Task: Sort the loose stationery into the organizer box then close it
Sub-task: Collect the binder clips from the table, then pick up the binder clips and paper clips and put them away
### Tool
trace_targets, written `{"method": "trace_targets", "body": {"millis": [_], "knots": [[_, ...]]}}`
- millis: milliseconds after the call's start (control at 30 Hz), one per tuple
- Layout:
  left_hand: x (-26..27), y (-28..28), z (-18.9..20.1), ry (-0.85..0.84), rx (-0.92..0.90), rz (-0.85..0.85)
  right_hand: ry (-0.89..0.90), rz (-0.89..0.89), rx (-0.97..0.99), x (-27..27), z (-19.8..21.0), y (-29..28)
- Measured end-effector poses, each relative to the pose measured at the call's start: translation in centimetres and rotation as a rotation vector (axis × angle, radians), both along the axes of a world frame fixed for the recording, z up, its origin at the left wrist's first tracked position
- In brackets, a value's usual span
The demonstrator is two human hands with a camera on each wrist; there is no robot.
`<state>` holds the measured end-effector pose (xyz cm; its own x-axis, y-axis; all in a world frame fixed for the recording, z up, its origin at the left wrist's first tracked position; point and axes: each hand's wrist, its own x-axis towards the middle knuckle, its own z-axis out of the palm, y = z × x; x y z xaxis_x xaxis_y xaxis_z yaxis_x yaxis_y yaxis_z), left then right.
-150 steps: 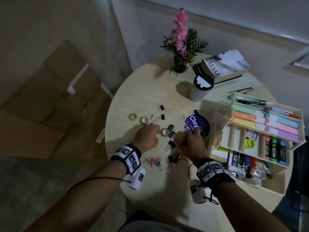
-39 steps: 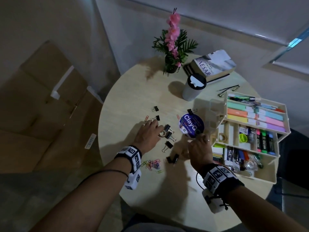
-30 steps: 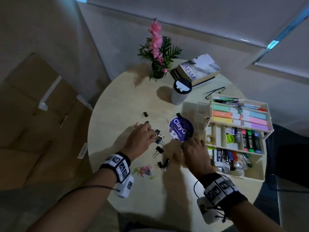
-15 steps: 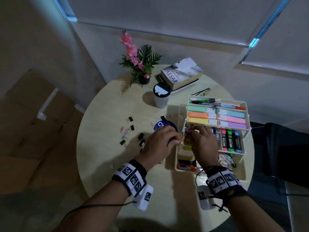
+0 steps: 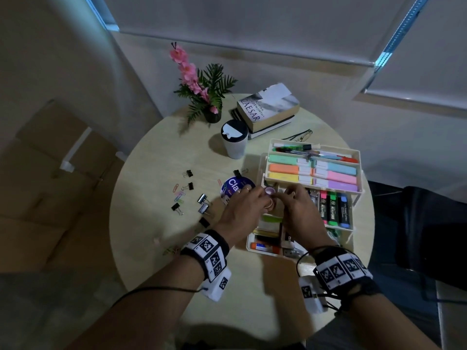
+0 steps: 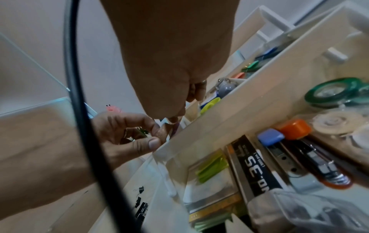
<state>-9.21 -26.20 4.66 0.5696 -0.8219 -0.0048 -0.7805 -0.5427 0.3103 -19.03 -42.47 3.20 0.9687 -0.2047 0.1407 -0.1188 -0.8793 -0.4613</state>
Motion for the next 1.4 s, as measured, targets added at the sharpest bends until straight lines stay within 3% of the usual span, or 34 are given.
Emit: {"method": "trace_targets", "body": {"millis": [133, 300, 400, 467, 533, 667, 833, 1033, 1200, 1300, 1400], "knots": [[-0.4, -0.6, 0.2, -0.056, 0.045, -0.017, 0.008, 0.053, -0.026, -0.2, 0.4, 0.3], [-0.6, 0.8, 0.8, 0.049, -0.052, 0.044, 0.035, 0.044, -0.029, -0.4, 0.1, 1.0], [0.1, 6.1, 0.4, 0.097, -0.098, 0.11, 0.007, -0.022, -0.035, -0.3, 0.6, 1.6], [1.3, 11.0, -0.7, 0.175, -0.004, 0.219, -0.046, -0.063, 0.005, -0.2, 1.1, 3.2], [2.5, 16.5, -2.2, 0.248, 0.175, 0.299, -0.07, 0.014, 0.069, 0.3, 1.6, 6.0], [3.7, 26.0, -5.0, 0.278, 0.372, 0.349, 0.143, 0.25, 0.094, 1.6, -0.5, 13.6], [4.7, 30.6, -9.1, 0.364, 0.239, 0.28, 0.406, 0.076, -0.1, 2.5, -5.4, 18.1], [5.8, 30.0, -9.6, 0.4, 0.143, 0.327, 0.445, 0.014, -0.082, 3.3, -7.0, 18.1], [6.0, 25.8, -6.2, 0.465, -0.173, 0.314, 0.283, -0.023, 0.078, 1.7, -2.8, 17.4], [5.2, 20.5, -2.8, 0.528, -0.328, 0.207, 0.044, -0.211, 0.212, -0.6, 1.4, 13.5], [3.2, 13.5, 0.3, 0.514, -0.42, 0.045, -0.092, -0.473, 0.143, -3.3, 3.3, 7.4]]}}
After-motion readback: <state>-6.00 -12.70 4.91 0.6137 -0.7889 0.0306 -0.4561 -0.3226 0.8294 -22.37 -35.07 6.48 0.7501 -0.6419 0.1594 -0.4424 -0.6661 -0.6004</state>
